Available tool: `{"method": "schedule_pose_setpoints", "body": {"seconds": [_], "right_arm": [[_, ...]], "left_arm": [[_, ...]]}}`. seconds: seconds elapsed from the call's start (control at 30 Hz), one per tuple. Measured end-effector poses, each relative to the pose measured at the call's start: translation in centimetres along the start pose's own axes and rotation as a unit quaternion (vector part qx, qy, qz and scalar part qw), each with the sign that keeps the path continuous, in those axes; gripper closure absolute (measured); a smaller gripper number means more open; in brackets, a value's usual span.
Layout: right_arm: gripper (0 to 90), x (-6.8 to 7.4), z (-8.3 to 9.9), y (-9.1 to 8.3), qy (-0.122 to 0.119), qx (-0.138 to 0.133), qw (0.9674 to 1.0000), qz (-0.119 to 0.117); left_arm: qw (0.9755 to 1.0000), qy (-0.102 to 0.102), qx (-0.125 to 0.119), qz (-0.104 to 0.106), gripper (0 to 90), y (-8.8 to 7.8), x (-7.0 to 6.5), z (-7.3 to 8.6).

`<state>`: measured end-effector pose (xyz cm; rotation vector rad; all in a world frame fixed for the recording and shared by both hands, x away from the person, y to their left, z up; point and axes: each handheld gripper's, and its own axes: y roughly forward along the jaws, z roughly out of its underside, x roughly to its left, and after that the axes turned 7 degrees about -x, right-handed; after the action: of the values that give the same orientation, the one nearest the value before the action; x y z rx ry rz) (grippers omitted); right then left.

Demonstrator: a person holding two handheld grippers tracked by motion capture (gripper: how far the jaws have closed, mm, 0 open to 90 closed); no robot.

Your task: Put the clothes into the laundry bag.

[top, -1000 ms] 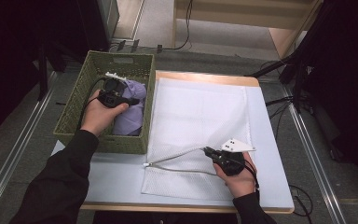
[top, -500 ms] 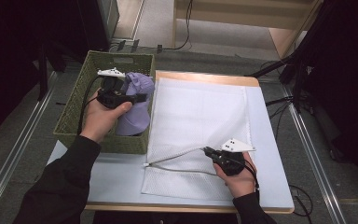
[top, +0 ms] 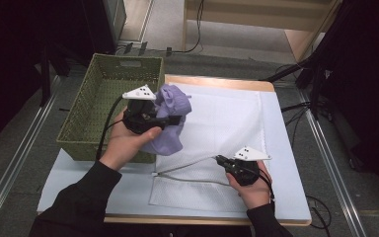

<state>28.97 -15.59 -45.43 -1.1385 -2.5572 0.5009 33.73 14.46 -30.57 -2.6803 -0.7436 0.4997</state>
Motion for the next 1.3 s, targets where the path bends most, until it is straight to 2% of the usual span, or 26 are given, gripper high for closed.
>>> {"method": "schedule_pose_setpoints", "body": {"seconds": [0.13,0.3,0.47,0.6,0.73,0.97,1.1,1.17,1.3], "right_arm": [[89.3,-0.1,0.0,-0.1,-0.001,-0.002,1.0000,0.000],[89.4,-0.2,-0.1,-0.2,0.001,-0.003,1.0000,-0.001],[89.4,-0.4,-0.1,-0.3,0.008,-0.005,1.0000,-0.003],[89.5,-0.5,-0.1,-0.3,0.011,-0.008,0.9999,-0.001],[89.5,-0.7,-0.2,-0.3,0.016,-0.010,0.9998,-0.002],[89.7,-0.6,-0.4,-0.1,0.023,-0.009,0.9997,0.002],[89.7,-0.9,-0.5,-0.3,0.029,-0.014,0.9995,0.000],[89.7,-0.9,-0.5,-0.4,0.031,-0.014,0.9994,0.000],[89.7,-1.0,-0.6,-0.6,0.031,-0.019,0.9994,0.001]], "left_arm": [[0.9998,0.014,0.010,0.013,80.7,1.1,-1.8,0.9],[0.9992,0.006,0.007,0.039,80.7,1.8,-3.1,2.3],[0.9985,0.010,0.002,0.054,80.5,1.6,-4.3,3.7],[0.9972,0.009,-0.005,0.074,80.4,1.2,-5.2,5.0],[0.9957,0.004,-0.002,0.093,80.2,1.0,-5.9,6.6],[0.9926,-0.005,0.006,0.121,79.7,1.7,-6.3,9.6],[0.9922,0.019,0.052,0.112,77.9,2.8,-6.3,11.7],[0.9906,0.016,0.075,0.113,75.5,3.6,-5.9,13.0],[0.9883,0.001,0.101,0.114,64.7,4.5,-5.2,14.7]]}}
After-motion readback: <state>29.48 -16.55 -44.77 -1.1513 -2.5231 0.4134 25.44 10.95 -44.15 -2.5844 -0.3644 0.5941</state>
